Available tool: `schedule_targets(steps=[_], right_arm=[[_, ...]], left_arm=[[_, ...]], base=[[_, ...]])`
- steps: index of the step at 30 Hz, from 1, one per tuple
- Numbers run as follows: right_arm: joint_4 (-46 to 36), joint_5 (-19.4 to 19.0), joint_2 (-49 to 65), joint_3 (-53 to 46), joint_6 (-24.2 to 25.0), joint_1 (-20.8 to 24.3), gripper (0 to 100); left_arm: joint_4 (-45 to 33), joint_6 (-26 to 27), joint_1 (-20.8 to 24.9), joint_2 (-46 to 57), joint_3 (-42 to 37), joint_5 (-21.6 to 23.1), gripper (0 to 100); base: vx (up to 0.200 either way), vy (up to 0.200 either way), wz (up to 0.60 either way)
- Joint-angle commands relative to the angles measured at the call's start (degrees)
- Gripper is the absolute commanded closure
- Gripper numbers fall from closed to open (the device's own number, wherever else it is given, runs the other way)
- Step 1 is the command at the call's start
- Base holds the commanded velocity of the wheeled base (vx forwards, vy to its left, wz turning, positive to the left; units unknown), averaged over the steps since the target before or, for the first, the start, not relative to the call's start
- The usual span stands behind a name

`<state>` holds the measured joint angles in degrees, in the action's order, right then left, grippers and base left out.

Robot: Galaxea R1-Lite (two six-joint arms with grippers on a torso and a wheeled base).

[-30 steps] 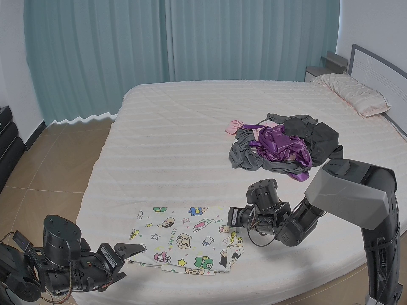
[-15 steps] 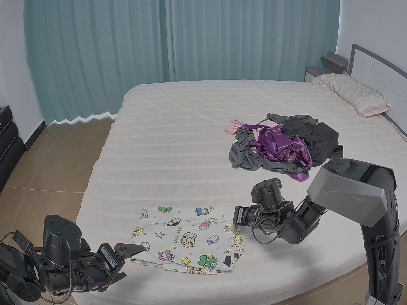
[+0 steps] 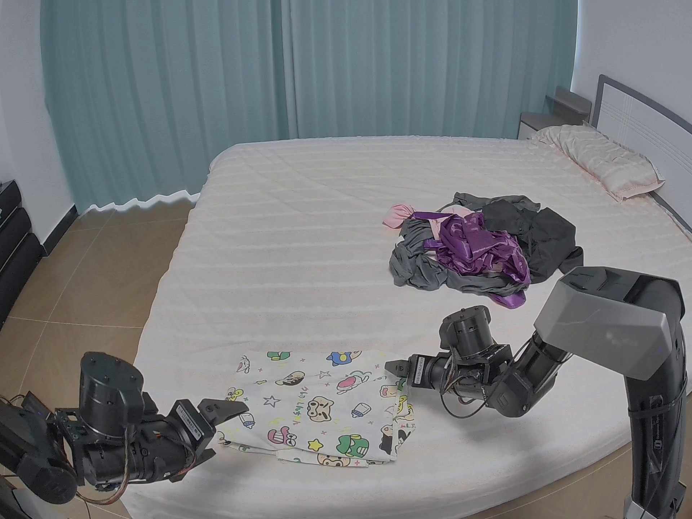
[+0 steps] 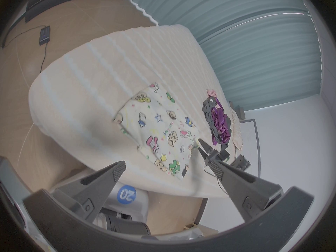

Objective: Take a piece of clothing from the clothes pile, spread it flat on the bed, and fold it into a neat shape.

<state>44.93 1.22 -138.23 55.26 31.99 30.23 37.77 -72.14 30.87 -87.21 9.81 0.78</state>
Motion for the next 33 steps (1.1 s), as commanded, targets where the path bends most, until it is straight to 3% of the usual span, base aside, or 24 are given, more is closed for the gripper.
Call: schedule_targets(steps=[1, 7, 12, 18, 21, 27, 33], right_arm=[[0.59, -0.6, 5.43, -6.74, 0.53, -0.35, 0], [2.35, -2.98, 4.28, -11.23, 0.0, 2.11, 0], [5.51, -3.06, 0.59, -10.7, -0.26, 4.31, 0], [6.66, -2.71, -0.73, -10.0, -0.44, 5.28, 0], [6.22, -2.71, -0.9, -9.56, -0.96, 6.07, 0], [6.31, -0.52, -4.68, -6.39, -2.54, 6.86, 0], [6.92, -0.69, -4.51, -5.78, -1.4, 6.77, 0]], left_arm=[[2.31, 7.19, -6.26, -10.87, 6.01, -0.08, 0], [5.48, 18.0, -14.52, -27.4, 16.29, 1.24, 0], [8.11, 26.35, -15.84, -36.54, 20.33, 3.61, 0], [15.23, 34.26, -16.28, -45.42, 23.23, 3.26, 0], [19.54, 35.14, -16.28, -47.44, 24.55, 3.09, 0], [19.71, 35.41, -15.66, -48.49, 26.4, 3.17, 0], [19.89, 35.58, -15.66, -48.76, 26.66, 3.35, 0]], base=[[0.0, 0.0, 0.0], [0.0, 0.0, 0.0], [0.0, 0.0, 0.0], [0.0, 0.0, 0.0], [0.0, 0.0, 0.0], [0.0, 0.0, 0.0], [0.0, 0.0, 0.0]])
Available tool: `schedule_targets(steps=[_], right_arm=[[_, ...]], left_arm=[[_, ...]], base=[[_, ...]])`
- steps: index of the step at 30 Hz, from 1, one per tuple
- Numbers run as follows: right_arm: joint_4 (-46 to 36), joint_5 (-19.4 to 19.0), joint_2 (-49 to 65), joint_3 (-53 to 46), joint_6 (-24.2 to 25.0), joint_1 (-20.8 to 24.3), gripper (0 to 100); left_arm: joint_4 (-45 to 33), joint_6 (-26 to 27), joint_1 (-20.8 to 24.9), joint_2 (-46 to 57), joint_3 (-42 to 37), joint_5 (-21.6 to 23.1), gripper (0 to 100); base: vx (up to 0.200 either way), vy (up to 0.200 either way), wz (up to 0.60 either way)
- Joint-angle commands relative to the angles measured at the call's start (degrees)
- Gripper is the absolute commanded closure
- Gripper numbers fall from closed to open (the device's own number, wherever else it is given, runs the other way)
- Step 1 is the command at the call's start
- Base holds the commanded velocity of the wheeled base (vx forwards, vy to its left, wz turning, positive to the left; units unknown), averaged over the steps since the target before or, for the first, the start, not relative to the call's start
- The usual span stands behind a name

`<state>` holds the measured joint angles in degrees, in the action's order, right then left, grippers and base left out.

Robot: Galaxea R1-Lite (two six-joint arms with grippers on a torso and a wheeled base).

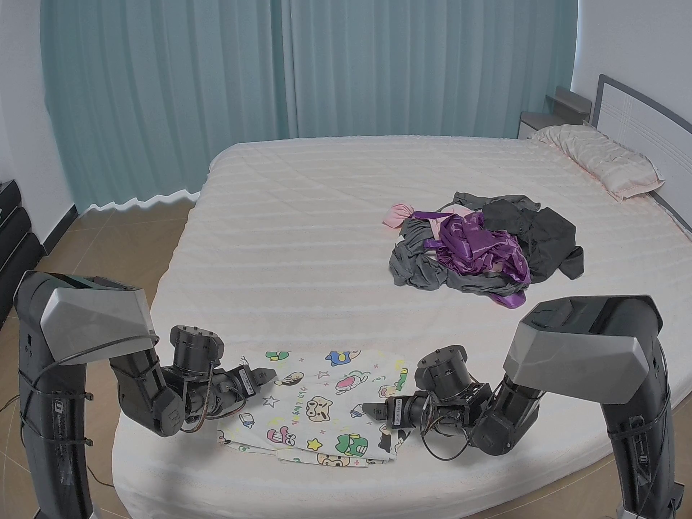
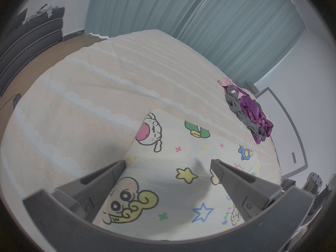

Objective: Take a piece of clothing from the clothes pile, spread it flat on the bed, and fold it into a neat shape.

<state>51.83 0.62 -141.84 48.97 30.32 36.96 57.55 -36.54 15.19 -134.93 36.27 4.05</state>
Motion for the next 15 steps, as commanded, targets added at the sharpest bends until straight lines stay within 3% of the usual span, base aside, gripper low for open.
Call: schedule_targets(steps=[1, 15], right_arm=[[0.02, -0.09, -0.9, 0.51, 0.44, 0.13, 0], [1.69, -0.09, -1.07, 0.95, 3.26, 0.3, 0]], left_arm=[[0.1, -0.03, 0.02, -0.95, 0.12, 0.17, 0], [0.1, -0.2, -0.69, 0.63, -1.64, 0.26, 0]], base=[[0.0, 0.0, 0.0], [0.0, 0.0, 0.0]])
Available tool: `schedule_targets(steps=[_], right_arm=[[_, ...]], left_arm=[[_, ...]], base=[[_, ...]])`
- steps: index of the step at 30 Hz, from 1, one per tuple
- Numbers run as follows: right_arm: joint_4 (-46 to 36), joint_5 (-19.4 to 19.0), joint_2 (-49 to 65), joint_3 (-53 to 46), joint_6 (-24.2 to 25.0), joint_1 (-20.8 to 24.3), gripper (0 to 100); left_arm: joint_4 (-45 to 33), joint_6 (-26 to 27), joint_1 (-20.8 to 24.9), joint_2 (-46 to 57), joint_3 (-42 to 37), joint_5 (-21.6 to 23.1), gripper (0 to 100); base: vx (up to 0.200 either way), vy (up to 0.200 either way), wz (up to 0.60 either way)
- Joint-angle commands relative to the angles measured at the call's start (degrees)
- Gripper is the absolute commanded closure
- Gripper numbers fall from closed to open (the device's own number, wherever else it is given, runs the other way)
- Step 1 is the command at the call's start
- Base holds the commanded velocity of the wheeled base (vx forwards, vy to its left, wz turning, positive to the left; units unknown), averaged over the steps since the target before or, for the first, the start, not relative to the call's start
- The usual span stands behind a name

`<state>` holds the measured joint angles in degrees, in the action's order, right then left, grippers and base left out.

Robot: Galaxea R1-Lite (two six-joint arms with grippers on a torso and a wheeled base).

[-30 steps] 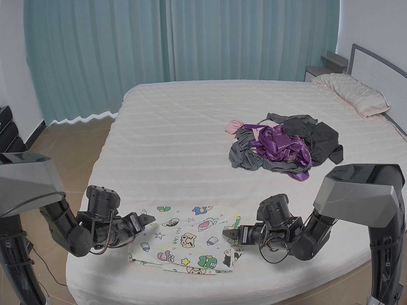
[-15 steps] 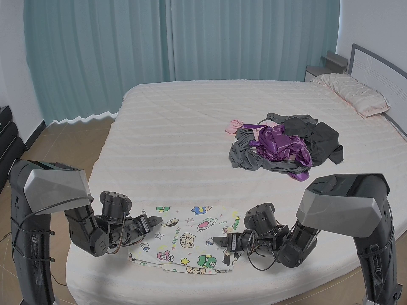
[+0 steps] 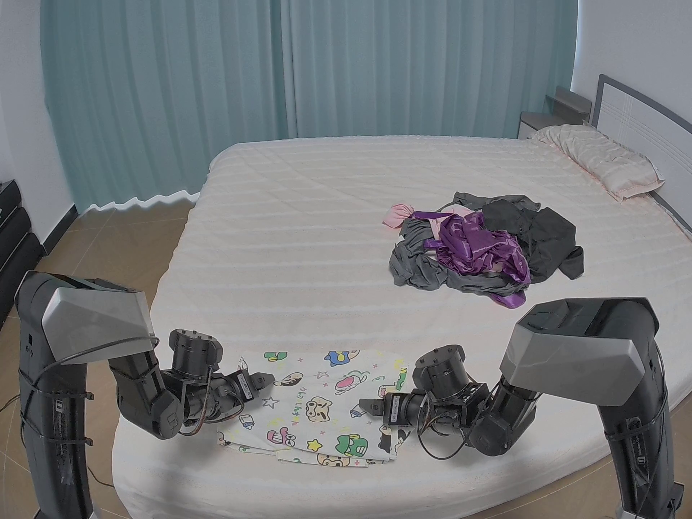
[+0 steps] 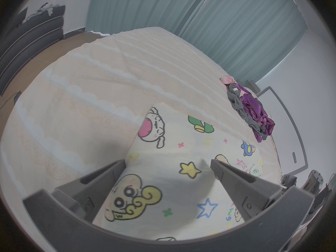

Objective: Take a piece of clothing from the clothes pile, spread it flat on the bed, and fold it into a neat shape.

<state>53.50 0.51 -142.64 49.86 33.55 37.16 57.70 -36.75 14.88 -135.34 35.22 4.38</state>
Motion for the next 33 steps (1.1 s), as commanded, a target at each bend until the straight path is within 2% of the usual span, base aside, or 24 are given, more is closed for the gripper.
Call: schedule_targets(steps=[1, 7, 15, 16, 18, 19, 27, 31, 33], right_arm=[[0.02, 0.02, -0.27, 0.06, 0.03, 0.11, 0], [0.02, 0.1, -0.36, 0.06, 0.11, 0.28, 0], [-0.07, 0.1, -0.53, 0.85, 0.11, 0.37, 0], [-0.15, 0.1, -0.62, 1.03, 0.11, 0.37, 0], [-0.33, 0.45, -1.23, 1.38, 0.11, 0.81, 0], [-0.24, 0.54, -1.32, 1.56, 0.11, 0.81, 100], [0.37, 0.45, -0.62, 0.77, 0.38, 0.64, 100], [2.48, 0.45, 1.58, -1.17, 3.98, 0.11, 100], [2.66, 0.1, 2.54, -2.31, 5.12, -0.42, 100]], left_arm=[[0.05, 0.19, -0.65, 1.13, -0.85, -0.16, 0], [-0.04, 0.46, -1.61, 2.36, -1.82, -0.33, 0], [0.13, 0.46, 0.5, 1.39, -1.47, -0.16, 0], [0.22, 0.46, 0.67, 1.13, -1.29, -0.16, 100], [0.05, 0.46, 0.85, 0.25, -0.85, -0.16, 100], [0.31, 0.46, 0.94, 0.08, -0.85, -0.16, 100], [0.31, -0.07, 1.99, 0.6, -1.73, -0.42, 100], [0.31, -1.48, 2.52, 2.19, -2.35, -0.51, 100], [0.13, -4.2, 2.61, 2.8, -2.08, -0.69, 100]], base=[[0.0, 0.0, 0.0], [0.0, 0.0, 0.0], [0.0, 0.0, 0.0], [0.0, 0.0, 0.0], [0.0, 0.0, 0.0], [0.0, 0.0, 0.0], [0.0, 0.0, 0.0], [0.0, 0.0, 0.0], [0.0, 0.0, 0.0]])
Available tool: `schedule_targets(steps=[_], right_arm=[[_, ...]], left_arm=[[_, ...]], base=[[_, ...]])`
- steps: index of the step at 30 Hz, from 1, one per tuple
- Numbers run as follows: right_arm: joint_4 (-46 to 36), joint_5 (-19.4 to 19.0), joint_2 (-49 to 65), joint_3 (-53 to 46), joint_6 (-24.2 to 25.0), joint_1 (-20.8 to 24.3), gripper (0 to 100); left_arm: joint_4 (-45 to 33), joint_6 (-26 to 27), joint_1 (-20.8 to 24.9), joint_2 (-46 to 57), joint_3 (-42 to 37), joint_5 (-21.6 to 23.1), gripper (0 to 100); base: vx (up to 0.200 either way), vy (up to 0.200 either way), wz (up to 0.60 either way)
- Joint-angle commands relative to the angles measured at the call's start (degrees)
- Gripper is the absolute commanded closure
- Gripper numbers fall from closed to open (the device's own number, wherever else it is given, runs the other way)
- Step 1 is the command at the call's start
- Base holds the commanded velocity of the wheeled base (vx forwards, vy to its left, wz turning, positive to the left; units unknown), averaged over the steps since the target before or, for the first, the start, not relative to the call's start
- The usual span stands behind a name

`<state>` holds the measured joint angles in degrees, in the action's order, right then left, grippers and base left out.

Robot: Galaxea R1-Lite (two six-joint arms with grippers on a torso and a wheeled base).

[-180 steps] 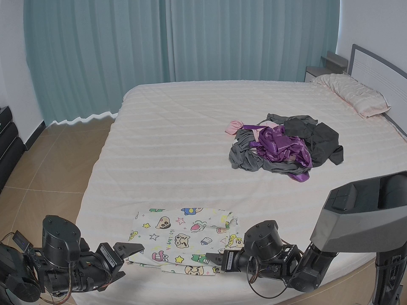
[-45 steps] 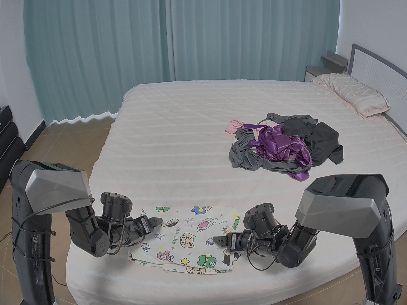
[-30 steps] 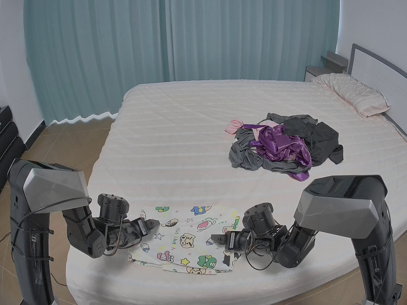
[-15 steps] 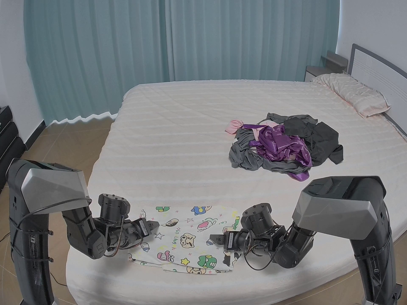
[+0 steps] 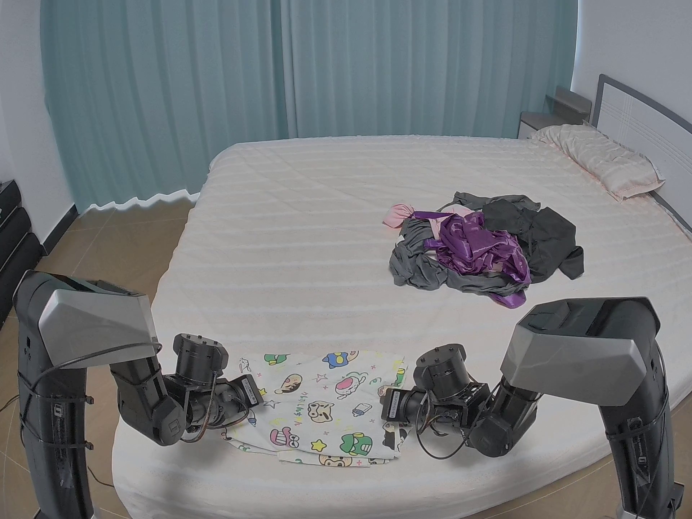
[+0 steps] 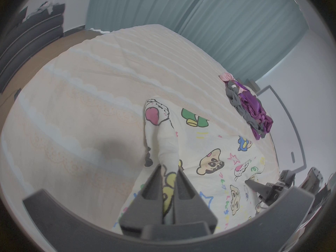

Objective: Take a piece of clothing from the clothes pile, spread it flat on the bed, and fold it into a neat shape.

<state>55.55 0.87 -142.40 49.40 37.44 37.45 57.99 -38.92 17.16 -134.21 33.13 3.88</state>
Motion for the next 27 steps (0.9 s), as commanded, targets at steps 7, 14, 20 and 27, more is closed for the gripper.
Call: schedule_targets(steps=[7, 14, 20, 27], right_arm=[[0.7, 0.19, 2.04, -1.58, 1.85, -0.45, 100], [6.15, 0.28, 1.86, -3.34, 4.93, -0.1, 100], [7.9, 0.28, 1.69, -4.13, 5.28, -0.27, 100], [7.9, 0.28, 1.95, -4.22, 5.37, -1.24, 100]], left_arm=[[-0.33, -3.79, 1.12, 3.25, -0.7, -0.36, 100], [1.51, -4.58, 1.38, 3.16, -0.26, -3.35, 100], [2.13, -8.36, 2.44, 3.25, 0.0, -6.16, 100], [2.3, -11.09, 4.37, 3.42, 0.0, -6.86, 100]], base=[[0.0, 0.0, 0.0], [0.0, 0.0, 0.0], [0.0, 0.0, 0.0], [0.0, -0.2, 0.0]])
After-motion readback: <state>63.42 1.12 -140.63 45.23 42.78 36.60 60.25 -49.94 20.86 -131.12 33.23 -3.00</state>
